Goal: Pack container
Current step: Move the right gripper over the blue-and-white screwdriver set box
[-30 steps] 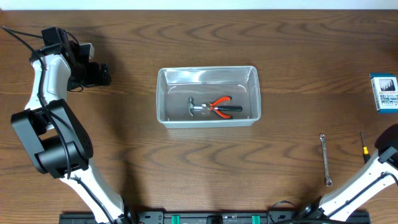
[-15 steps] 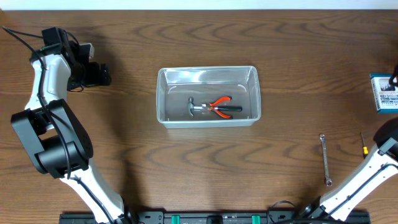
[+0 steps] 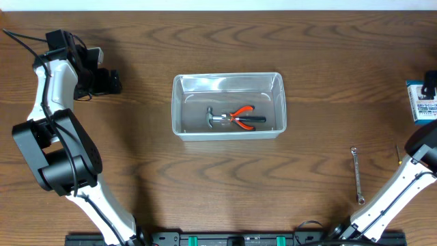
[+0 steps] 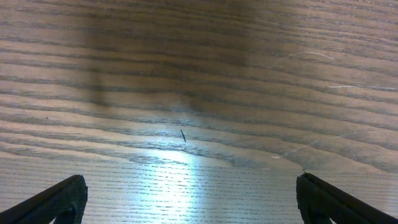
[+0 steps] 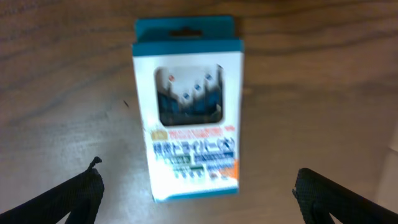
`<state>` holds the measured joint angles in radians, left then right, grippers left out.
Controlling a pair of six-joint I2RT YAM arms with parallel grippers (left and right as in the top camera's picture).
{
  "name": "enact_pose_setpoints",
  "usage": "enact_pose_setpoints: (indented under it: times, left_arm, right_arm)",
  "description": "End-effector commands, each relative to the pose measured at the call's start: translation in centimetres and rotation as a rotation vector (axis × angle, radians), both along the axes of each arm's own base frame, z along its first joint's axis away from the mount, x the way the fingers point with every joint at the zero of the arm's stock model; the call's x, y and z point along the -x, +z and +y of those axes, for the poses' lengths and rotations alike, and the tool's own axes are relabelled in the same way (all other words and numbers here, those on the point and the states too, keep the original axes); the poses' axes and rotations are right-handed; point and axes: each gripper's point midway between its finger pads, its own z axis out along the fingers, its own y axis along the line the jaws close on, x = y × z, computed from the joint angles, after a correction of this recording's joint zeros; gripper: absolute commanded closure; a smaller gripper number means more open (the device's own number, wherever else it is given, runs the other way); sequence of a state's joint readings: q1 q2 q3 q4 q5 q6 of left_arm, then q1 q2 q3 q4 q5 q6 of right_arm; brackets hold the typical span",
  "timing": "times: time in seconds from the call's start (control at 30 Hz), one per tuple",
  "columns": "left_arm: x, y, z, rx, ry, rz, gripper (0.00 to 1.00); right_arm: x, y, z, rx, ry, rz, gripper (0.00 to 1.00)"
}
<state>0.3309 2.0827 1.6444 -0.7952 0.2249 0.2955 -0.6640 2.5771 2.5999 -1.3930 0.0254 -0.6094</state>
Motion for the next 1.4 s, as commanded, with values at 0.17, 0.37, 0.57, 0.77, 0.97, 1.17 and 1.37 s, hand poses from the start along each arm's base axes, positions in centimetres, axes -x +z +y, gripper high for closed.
enact_pose_setpoints:
  times: [0.17,0.37,0.57,0.77,0.97,1.17,1.37]
  left_arm:
    - [0.2,-0.4,0.1,-0.007,-0.004,0.01,0.02]
    - [0.2,-0.4,0.1,-0.007,-0.004,0.01,0.02]
    - [0.2,-0.4,0.1,-0.007,-0.004,0.01,0.02]
    - [0.2,-0.4,0.1,-0.007,-0.004,0.01,0.02]
    - [0.2,-0.4,0.1,-0.007,-0.004,0.01,0.02]
    - [0.2,-0.4,0.1,-0.007,-0.004,0.01,0.02]
    - [0.2,-0.4,0.1,-0.007,-0.004,0.01,0.02]
  right_arm:
    - [-0.5,-3.4,0.6,-0.025,-0.002,0.046,0.01]
    - [-0.5,-3.6,0.3,-0.022,-0.005,0.042,0.01]
    - [-0.5,-3.7,0.4,-0.025,-0.005,0.045,0.01]
    - [-0.5,-3.8,0.4,-0.025,-0.006,0.046,0.01]
    - [-0.2,-4.2,0.3,-0.032,-0.009,0.055,0.01]
    - [0.3,-4.8,0.2,-0.044,-0.018,0.069,0.01]
    - [1.4,-6.6,0.5,-0.073,-0.025,0.107,0.01]
